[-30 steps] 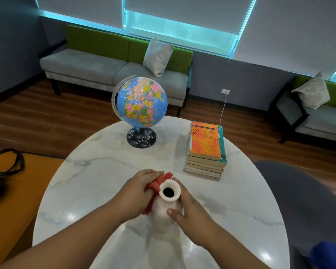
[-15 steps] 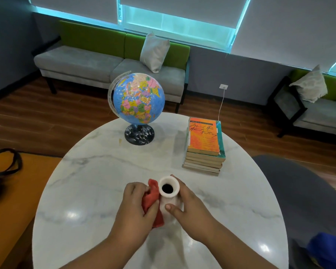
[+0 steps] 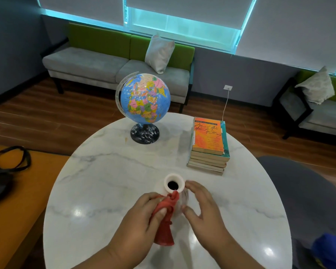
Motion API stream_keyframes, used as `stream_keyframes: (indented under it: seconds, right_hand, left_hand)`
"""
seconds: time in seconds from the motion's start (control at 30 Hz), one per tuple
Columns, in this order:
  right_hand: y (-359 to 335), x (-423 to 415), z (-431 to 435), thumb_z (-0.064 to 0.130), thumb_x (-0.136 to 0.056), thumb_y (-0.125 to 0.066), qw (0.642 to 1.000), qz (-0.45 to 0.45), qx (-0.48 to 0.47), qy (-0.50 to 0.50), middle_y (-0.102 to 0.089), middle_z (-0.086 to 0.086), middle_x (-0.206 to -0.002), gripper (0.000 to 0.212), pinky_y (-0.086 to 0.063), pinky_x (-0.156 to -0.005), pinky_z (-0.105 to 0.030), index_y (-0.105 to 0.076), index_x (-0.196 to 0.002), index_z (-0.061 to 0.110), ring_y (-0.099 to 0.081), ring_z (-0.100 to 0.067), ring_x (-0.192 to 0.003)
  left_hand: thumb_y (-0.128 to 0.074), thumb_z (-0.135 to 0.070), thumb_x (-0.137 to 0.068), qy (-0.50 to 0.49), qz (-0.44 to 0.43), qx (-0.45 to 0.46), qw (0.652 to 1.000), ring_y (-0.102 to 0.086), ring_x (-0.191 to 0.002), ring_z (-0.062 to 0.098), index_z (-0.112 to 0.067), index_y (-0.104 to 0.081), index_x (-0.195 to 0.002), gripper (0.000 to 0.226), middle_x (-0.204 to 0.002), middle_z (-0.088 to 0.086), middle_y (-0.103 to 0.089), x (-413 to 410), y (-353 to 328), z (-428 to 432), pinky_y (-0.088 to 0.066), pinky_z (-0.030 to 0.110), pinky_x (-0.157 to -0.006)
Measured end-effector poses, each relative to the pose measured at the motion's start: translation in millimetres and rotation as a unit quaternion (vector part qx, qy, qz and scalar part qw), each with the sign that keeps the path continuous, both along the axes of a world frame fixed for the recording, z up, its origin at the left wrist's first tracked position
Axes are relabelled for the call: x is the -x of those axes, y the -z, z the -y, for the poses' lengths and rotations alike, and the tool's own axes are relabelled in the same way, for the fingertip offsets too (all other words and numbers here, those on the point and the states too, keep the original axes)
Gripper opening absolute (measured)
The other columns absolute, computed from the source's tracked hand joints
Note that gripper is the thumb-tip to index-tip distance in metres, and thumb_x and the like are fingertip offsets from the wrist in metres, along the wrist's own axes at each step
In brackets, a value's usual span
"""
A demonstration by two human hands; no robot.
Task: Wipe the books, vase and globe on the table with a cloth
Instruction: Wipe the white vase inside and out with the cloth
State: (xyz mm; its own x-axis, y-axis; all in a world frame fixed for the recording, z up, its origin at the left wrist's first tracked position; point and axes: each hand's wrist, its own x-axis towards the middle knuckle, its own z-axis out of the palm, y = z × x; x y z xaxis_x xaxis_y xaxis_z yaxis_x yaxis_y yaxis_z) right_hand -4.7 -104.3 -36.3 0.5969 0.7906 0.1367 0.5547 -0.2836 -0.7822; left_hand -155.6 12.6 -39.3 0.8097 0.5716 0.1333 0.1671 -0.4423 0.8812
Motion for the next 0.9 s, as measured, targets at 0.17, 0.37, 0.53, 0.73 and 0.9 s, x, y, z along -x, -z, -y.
stream_keyframes:
  seconds: [0.17,0.37,0.53,0.73,0.9]
  right_hand:
    - [-4,30,10,0.050,-0.077,-0.069,0.996,-0.053,-0.023,-0.068,-0.055,0.016,-0.111,0.036,-0.042,-0.081,-0.011,-0.060,-0.109,0.037,-0.056,-0.007,-0.106]
    - [-5,4,7,0.017,-0.069,-0.067,0.972,-0.218,-0.065,0.056,-0.067,0.005,-0.092,0.030,-0.050,-0.083,-0.028,-0.057,-0.088,0.038,-0.063,-0.010,-0.087]
    - [-5,0,-9,0.009,-0.077,-0.068,0.976,-0.150,-0.085,0.133,-0.064,0.005,-0.094,0.028,-0.049,-0.086,-0.025,-0.058,-0.085,0.033,-0.062,-0.010,-0.093]
    - [14,21,-18,0.002,-0.086,-0.064,0.969,-0.123,-0.101,0.187,-0.053,0.011,-0.110,0.039,-0.044,-0.093,-0.017,-0.051,-0.103,0.035,-0.054,0.000,-0.103]
    - [-15,-36,-44,0.006,-0.085,-0.065,0.980,-0.147,0.002,0.131,-0.068,0.012,-0.092,0.023,-0.047,-0.085,-0.022,-0.066,-0.088,0.029,-0.061,0.000,-0.089]
  left_hand:
    - [-0.049,-0.047,-0.092,0.045,-0.020,0.185,0.982,-0.066,-0.090,0.006,-0.039,-0.067,-0.096,0.020,-0.096,-0.011,-0.070,0,-1,14,-0.052,0.023,-0.079]
    - [-0.064,-0.014,-0.090,-0.074,-0.033,0.178,0.981,-0.069,-0.071,0.009,-0.029,-0.070,-0.092,0.017,-0.084,-0.003,-0.073,-6,-7,-8,-0.058,0.026,-0.067]
    - [-0.075,-0.025,-0.080,-0.040,-0.103,-0.005,0.994,-0.049,-0.107,-0.006,-0.037,-0.055,-0.128,0.053,-0.121,-0.024,-0.048,-27,-8,-41,-0.043,0.015,-0.091]
    - [-0.075,-0.038,-0.071,0.006,-0.135,-0.076,0.988,-0.044,-0.118,0.009,-0.035,-0.058,-0.127,0.058,-0.126,-0.021,-0.050,-42,-10,-41,-0.033,0.019,-0.095]
    - [-0.074,-0.035,-0.079,0.014,-0.171,-0.112,0.979,-0.039,-0.120,0.009,-0.034,-0.054,-0.131,0.057,-0.133,-0.021,-0.046,-43,-15,-42,-0.028,0.015,-0.092]
